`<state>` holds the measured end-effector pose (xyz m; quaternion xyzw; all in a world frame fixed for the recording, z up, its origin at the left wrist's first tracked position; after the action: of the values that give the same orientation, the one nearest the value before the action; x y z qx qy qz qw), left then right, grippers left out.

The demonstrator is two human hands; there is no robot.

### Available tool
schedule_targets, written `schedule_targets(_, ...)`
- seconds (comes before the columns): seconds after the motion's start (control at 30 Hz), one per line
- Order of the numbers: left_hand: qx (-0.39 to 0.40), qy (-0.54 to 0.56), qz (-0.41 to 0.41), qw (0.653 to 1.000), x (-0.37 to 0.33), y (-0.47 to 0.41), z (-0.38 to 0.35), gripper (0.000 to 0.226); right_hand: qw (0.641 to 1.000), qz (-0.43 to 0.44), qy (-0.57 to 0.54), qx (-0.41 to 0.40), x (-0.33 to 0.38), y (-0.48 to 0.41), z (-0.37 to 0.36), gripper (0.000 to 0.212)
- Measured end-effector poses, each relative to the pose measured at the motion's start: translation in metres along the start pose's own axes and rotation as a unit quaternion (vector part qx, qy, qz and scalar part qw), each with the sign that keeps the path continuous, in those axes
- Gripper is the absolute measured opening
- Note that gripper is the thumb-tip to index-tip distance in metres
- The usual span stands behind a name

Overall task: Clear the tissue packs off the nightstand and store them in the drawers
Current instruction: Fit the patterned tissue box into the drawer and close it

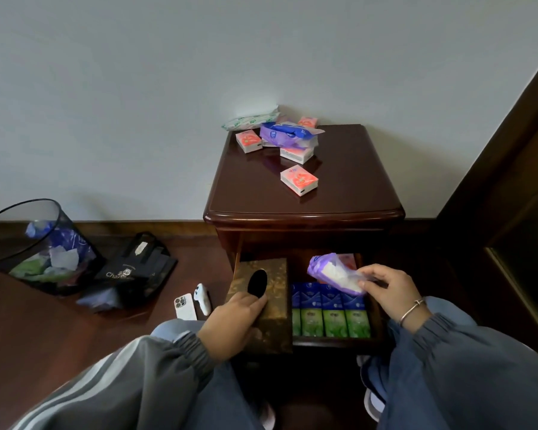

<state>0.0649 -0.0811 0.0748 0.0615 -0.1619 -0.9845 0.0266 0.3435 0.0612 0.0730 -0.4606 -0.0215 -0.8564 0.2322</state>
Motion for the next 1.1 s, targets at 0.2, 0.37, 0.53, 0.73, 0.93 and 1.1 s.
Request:
schedule_targets(0.2, -0.036, -0.045, 0.006, 0.998, -0.018, -0.036, -0.004, 0.068, 1.0, -0.01, -0.019, -0.002, -0.009, 0.0, -0.006, 0.023)
schedule_targets(0.37, -0.053, -0.056, -0.004, 0.997, -0.023, -0.057, -0.01, 0.067, 0.999, -0.031, -0.023, -0.004, -0.021, 0.002, -0.009, 0.022)
schedule_targets(0.53, -0.049, -0.076, -0.013, 0.996, -0.019, -0.067, -0.019, 0.07, 0.999, -0.049, -0.007, -0.017, -0.028, 0.003, -0.009, 0.023)
schedule_targets(0.73, -0.046, -0.067, -0.085, 0.993, -0.002, -0.049, -0.015, 0.073, 0.992, -0.07, -0.023, -0.1, -0.03, -0.002, 0.001, 0.024)
schedule_targets(0.93, -0.095, -0.062, -0.185, 0.976, 0.009, -0.009, 0.01, 0.072, 0.985, -0.105, -0.08, -0.115, -0.02, -0.015, 0.007, 0.023)
schedule_targets(1.1, -0.144, -0.108, -0.205, 0.962, 0.011, 0.021, 0.03, 0.078, 0.992, -0.032, -0.105, -0.068, 0.017, -0.035, 0.031, 0.037)
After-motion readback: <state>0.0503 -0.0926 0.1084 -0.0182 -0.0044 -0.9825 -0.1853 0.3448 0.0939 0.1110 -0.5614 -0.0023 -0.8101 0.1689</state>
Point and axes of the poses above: each hand's wrist, its own y-axis away from the middle knuckle, its own z-axis out of the back of the hand, x = y × z, the point moved 2 cm from there along -y, towards the middle knuckle, and after that the axes turned 10 degrees about z, right-handed, at the moved point
